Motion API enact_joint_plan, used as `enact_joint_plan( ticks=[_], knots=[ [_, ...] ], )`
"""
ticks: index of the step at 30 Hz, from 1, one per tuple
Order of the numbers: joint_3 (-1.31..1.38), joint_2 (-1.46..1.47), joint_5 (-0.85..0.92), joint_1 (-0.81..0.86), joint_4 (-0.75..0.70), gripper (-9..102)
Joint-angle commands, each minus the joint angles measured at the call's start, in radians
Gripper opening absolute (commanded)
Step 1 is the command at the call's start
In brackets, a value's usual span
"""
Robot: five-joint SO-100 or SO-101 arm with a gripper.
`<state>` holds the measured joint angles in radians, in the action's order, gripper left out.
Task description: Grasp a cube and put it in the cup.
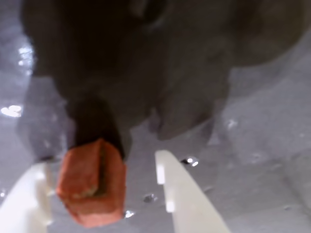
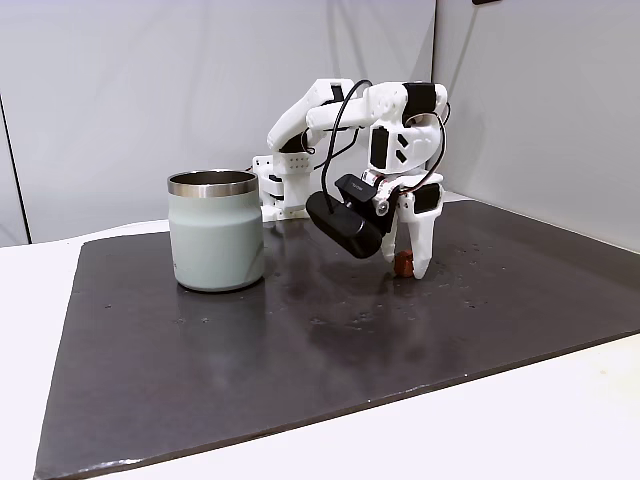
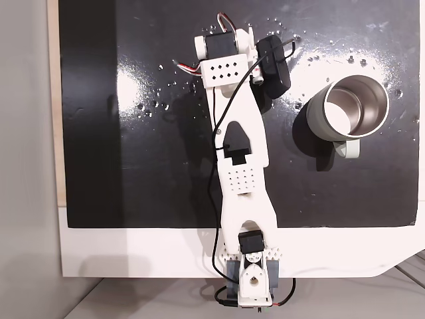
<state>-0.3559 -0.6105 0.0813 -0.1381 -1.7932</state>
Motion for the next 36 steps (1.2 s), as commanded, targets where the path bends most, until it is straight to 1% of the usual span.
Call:
enact_joint_plan(
  ticks=[1,13,22,28,36],
  knots=[
    [0.048,-0.025,0.002,-0.005,-0.011,20],
    [0.048,-0.026,0.002,0.003,-0.011,4],
    [0.028,-0.089,-0.002,-0.003,-0.012,3],
    [-0.026,-0.249,-0.003,-0.028,-0.012,3],
    [-0.078,-0.460,-0.020,-0.018,-0.009,4]
  ],
)
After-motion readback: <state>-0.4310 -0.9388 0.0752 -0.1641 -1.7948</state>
